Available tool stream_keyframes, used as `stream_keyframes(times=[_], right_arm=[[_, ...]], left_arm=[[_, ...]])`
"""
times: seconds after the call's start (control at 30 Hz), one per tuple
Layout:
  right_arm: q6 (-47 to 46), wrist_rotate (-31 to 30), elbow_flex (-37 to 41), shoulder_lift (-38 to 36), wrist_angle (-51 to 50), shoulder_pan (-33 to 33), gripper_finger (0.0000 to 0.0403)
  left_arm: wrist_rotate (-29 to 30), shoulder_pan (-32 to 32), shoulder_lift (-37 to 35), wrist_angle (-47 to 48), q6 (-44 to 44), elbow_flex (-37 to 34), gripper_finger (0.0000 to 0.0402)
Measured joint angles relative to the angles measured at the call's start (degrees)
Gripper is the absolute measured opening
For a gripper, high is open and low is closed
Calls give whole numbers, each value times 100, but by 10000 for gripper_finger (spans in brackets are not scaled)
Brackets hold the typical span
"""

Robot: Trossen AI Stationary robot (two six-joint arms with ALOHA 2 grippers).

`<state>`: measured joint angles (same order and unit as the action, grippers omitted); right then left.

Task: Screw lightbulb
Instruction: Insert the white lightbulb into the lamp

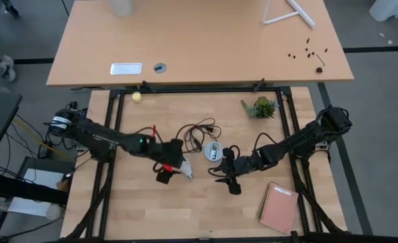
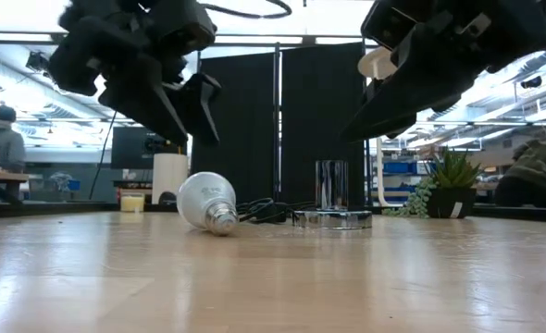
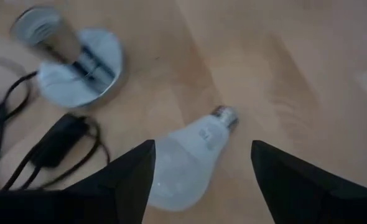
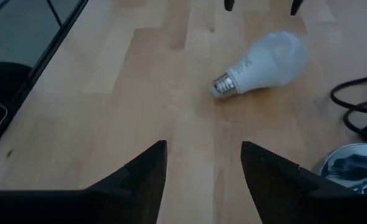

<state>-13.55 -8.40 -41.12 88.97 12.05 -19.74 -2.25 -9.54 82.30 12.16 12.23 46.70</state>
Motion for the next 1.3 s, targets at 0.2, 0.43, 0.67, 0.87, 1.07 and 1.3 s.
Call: stream_keyframes(times=[0.2, 0.43, 0.67, 0.87, 1.07, 1.3], right_arm=[[23, 53, 0, 0, 20, -14, 216], [177, 59, 0, 0, 229, 16, 243], [231, 54, 0, 0, 285, 119, 267], [56, 41, 0, 0, 284, 191, 261], [28, 55, -185, 4, -15, 247, 259], [268, 52, -586, 2, -929, 228, 259]], left_arm=[[-955, 662, -2, 87, 292, 2, 278], [-714, 842, -2, -229, 1168, 2, 299], [-321, 918, 258, -205, 1351, 4, 311], [-658, 896, 485, -219, 1130, 4, 299], [-801, 795, 485, -199, 838, 2, 286], [-821, 454, 485, -137, -6, 2, 285]])
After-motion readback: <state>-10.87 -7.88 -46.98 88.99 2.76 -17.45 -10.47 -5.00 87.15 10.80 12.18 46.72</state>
